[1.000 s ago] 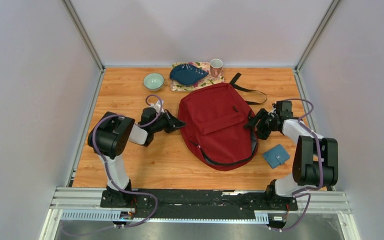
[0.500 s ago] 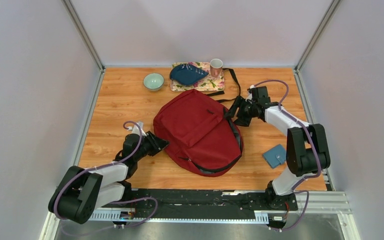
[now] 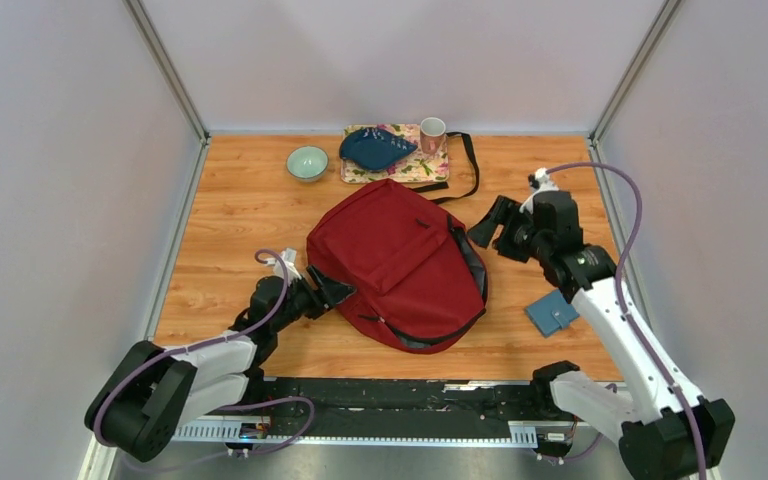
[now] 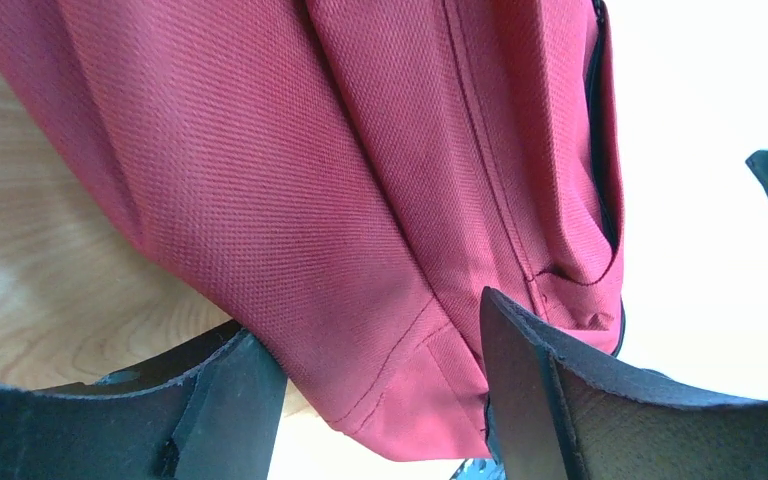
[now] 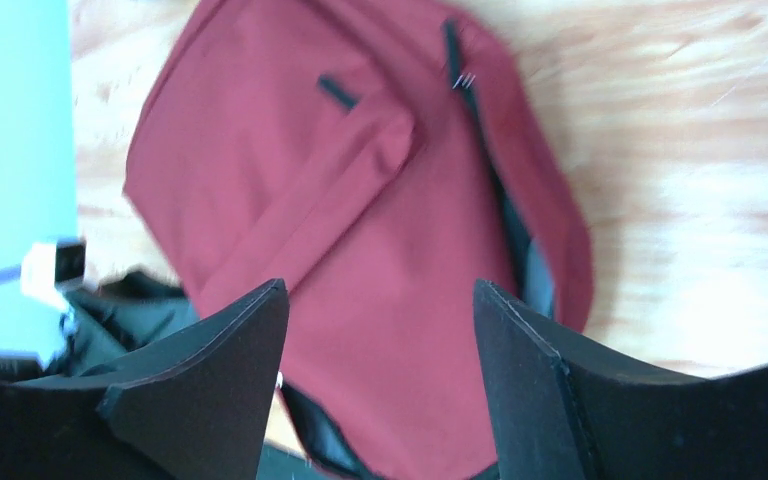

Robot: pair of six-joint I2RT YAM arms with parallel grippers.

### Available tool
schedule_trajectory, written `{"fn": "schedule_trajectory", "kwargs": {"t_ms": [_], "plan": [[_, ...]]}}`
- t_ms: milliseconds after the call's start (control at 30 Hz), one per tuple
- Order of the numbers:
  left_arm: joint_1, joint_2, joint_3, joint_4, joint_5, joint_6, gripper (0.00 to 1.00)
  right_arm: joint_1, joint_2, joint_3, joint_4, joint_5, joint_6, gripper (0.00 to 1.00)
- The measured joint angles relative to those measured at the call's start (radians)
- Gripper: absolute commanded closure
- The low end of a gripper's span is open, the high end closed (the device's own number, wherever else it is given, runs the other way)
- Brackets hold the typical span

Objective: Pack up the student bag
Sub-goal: Zip the student bag in the student bag.

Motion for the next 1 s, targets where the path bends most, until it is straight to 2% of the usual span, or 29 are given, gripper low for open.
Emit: {"fn": "schedule_trajectory", "kwargs": {"t_ms": [67, 167, 200, 267, 300, 333, 533, 667, 1000], "plan": [[-0.026, 0.008, 0.000, 0.006, -0.014, -0.014, 0.26, 0.068, -0.065, -0.055, 0.004, -0.014, 0.023, 0.30], [-0.052, 0.025, 0.000, 0.024, -0.038, -0.042, 0.52, 0.195, -0.122, -0.143, 0.006, -0.026, 0.081, 0.35], [-0.058, 0.029, 0.000, 0.030, -0.050, -0.051, 0.70, 0.242, -0.134, -0.168, 0.008, -0.033, 0.103, 0.36], [-0.067, 0.033, 0.000, 0.035, -0.066, -0.067, 0.83, 0.343, -0.145, -0.208, 0.018, -0.042, 0.145, 0.39], [-0.071, 0.035, -0.001, 0.037, -0.072, -0.068, 0.95, 0.381, -0.146, -0.219, 0.024, -0.042, 0.156, 0.40], [-0.075, 0.036, -0.002, 0.037, -0.074, -0.072, 0.99, 0.430, -0.144, -0.228, 0.032, -0.040, 0.168, 0.41], [-0.080, 0.035, -0.002, 0.037, -0.080, -0.085, 1.00, 0.714, -0.019, -0.179, 0.061, 0.049, 0.159, 0.42], [-0.082, 0.019, -0.003, 0.032, -0.082, -0.087, 1.00, 0.840, 0.112, -0.116, 0.084, 0.147, 0.120, 0.42], [-0.084, -0.021, -0.003, 0.005, -0.080, -0.086, 1.00, 0.878, 0.342, -0.015, 0.120, 0.296, 0.042, 0.44]]}}
